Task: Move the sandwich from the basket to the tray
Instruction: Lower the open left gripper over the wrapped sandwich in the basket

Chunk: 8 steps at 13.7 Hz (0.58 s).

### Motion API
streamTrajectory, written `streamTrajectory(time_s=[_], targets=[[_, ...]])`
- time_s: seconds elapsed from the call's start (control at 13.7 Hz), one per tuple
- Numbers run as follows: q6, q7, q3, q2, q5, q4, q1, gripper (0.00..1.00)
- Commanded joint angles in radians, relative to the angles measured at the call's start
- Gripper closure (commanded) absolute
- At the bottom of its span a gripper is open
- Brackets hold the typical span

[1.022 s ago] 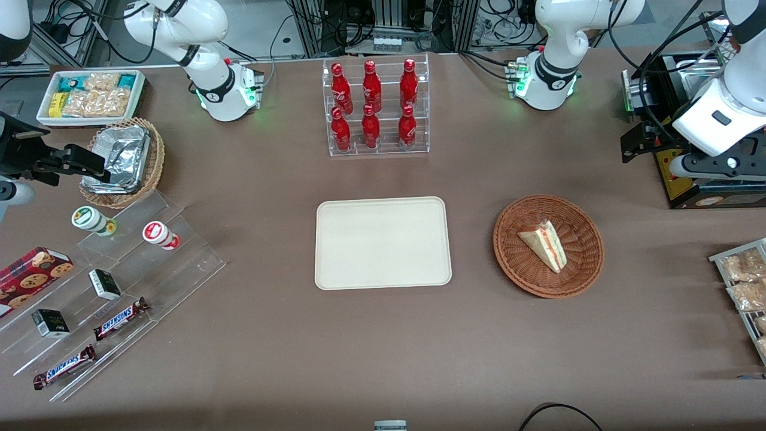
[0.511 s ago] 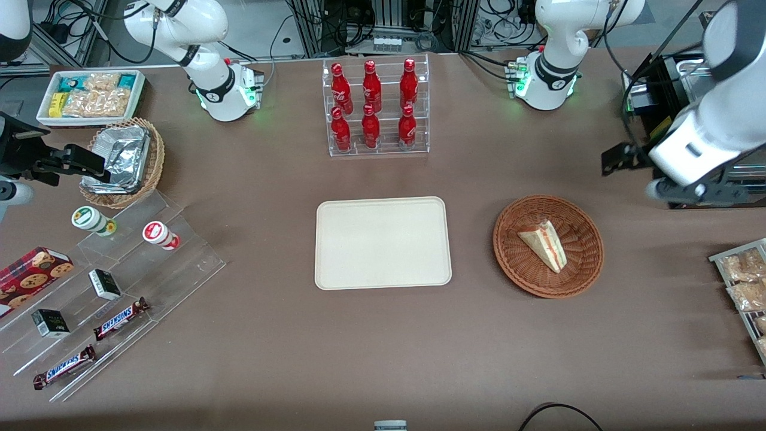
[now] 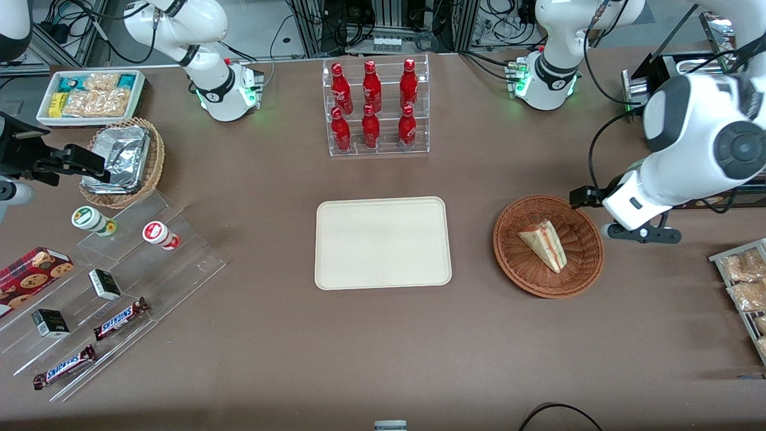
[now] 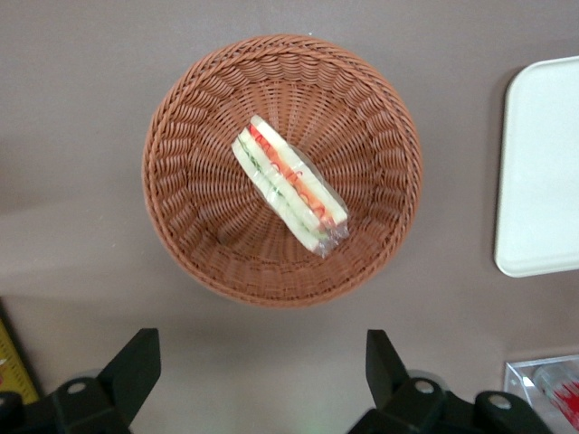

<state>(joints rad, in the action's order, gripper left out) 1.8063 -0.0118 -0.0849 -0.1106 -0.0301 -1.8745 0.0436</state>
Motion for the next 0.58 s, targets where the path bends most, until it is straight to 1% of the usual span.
streamTrajectory(time_s=[0.0, 0.07, 0.22, 0.36, 0.51], targets=[[0.143, -0.022, -0.003, 0.037, -0.005, -0.141, 0.015, 0.0], [0.198, -0.037, -0.003, 0.037, -0.004, -0.181, 0.018, 0.0], [0.324, -0.124, -0.003, 0.037, -0.004, -0.265, 0.033, 0.0], [0.418, -0.264, -0.003, 0.034, 0.004, -0.319, 0.059, 0.0], [0.458, -0.428, -0.001, 0.019, 0.006, -0.322, 0.099, 0.0]])
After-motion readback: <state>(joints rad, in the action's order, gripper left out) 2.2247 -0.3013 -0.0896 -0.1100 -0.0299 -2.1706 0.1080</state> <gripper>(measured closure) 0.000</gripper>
